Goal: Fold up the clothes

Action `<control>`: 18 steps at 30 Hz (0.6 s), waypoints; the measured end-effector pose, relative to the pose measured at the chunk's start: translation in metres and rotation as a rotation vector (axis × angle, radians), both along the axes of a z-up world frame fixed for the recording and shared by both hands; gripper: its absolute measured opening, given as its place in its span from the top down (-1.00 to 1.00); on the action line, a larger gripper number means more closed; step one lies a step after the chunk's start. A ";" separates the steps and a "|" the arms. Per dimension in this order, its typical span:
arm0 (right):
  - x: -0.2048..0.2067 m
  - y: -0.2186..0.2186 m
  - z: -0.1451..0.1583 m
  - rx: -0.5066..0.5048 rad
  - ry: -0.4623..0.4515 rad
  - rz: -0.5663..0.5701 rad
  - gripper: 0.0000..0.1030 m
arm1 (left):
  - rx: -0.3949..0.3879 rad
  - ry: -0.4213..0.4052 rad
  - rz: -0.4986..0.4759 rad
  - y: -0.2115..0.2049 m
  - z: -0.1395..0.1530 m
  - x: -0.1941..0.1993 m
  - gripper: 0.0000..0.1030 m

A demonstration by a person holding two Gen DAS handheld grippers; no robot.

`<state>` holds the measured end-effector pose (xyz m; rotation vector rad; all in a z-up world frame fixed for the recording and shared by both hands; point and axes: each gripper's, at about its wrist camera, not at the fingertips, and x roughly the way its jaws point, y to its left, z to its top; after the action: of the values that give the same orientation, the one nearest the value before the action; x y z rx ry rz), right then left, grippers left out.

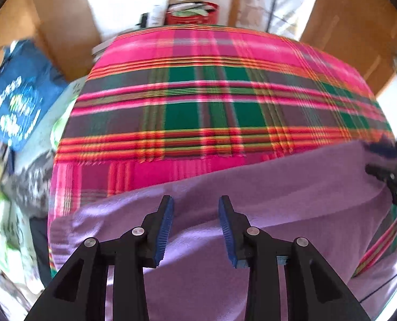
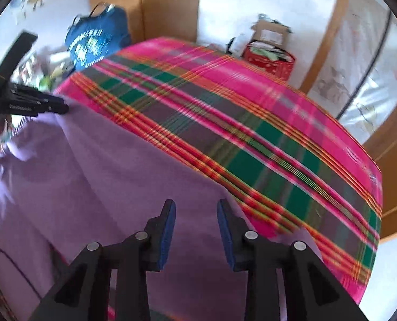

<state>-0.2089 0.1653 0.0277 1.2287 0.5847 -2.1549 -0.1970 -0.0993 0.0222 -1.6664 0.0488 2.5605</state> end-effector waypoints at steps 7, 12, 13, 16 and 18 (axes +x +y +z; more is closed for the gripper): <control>-0.005 -0.011 -0.019 0.036 -0.036 0.033 0.17 | -0.088 0.002 -0.135 0.023 -0.012 -0.009 0.29; -0.003 -0.014 -0.019 -0.009 -0.070 0.038 0.57 | -0.110 0.016 -0.173 0.027 -0.012 -0.011 0.29; 0.000 -0.017 -0.018 -0.011 -0.073 0.058 0.84 | -0.106 0.014 -0.174 0.029 -0.011 -0.006 0.29; -0.001 -0.021 -0.016 -0.011 -0.072 0.049 0.94 | -0.090 0.015 -0.190 0.029 -0.010 -0.012 0.55; -0.003 -0.018 -0.010 -0.053 -0.062 0.021 0.94 | -0.114 0.027 -0.188 0.029 -0.012 -0.012 0.87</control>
<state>-0.2120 0.1474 0.0182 1.2507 0.5094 -2.0933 -0.2094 -0.0703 0.0103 -1.5791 0.3422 2.4811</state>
